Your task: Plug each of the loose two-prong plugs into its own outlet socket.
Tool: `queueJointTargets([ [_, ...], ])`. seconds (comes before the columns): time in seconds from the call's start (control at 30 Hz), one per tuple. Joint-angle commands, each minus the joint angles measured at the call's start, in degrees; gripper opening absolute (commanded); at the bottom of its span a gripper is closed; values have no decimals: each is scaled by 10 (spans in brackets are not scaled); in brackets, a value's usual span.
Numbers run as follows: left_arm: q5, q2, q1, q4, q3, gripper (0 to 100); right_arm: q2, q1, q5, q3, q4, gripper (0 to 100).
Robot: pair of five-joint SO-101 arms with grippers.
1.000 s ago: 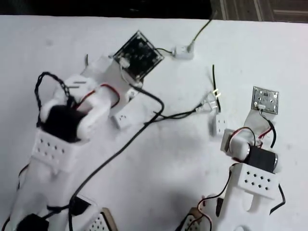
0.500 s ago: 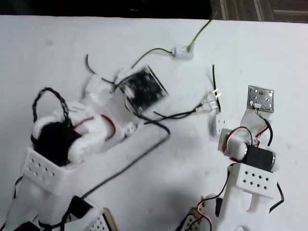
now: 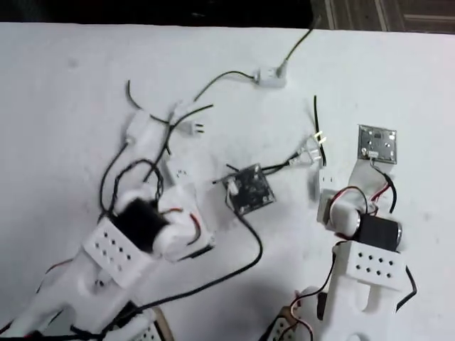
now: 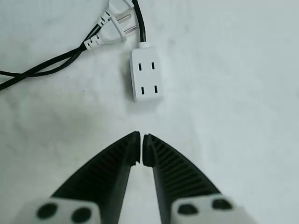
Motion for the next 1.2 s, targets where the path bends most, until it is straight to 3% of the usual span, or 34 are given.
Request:
queueJointTargets([
  [0.0, 9, -70, 22, -97, 144, 21, -8, -8, -4, -2, -6, 17],
  [0.23, 6, -90, 7, -200, 252, 21, -8, -9, -4, -2, -7, 17],
  [0.67, -22, -80, 9, -215, 296, 20, -4, -9, -4, -2, -8, 17],
  [0.93, 3, 132, 10, -213, 183, 20, -4, -9, -4, 2, -8, 17],
  [1.17, 7, 222, 8, -232, 154, 21, -7, -10, -4, 9, -9, 17],
])
